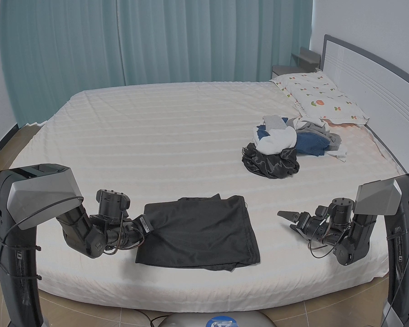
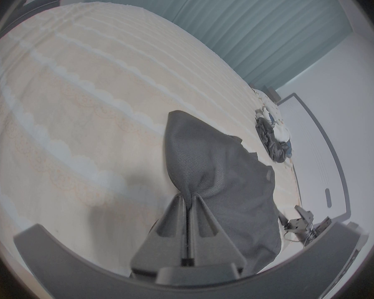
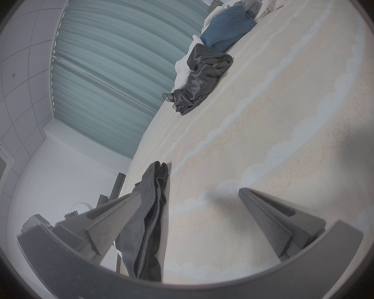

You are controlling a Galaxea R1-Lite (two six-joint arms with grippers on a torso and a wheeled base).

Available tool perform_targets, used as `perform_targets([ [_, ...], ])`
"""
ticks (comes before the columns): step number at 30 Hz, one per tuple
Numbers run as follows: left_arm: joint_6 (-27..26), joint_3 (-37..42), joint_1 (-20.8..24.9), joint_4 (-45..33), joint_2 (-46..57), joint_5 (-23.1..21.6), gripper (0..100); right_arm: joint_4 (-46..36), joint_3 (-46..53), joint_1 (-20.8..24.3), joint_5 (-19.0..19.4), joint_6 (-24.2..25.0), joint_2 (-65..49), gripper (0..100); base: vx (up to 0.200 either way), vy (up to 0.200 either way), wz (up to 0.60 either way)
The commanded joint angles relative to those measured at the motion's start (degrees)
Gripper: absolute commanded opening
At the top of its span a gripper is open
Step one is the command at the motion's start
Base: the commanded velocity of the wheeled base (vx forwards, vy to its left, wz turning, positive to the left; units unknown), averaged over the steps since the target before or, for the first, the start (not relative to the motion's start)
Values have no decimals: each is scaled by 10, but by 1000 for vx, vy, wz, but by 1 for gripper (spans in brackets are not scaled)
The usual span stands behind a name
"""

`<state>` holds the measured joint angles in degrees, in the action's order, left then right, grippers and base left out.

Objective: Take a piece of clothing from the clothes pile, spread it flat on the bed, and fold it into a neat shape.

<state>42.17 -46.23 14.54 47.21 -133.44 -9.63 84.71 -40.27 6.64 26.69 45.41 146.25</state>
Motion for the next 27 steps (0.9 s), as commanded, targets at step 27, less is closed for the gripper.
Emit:
perform_targets([
  [27, 15, 21, -21, -1, 20, 26, 0, 0, 0, -1, 0, 0, 0, 100, 0, 163, 0],
])
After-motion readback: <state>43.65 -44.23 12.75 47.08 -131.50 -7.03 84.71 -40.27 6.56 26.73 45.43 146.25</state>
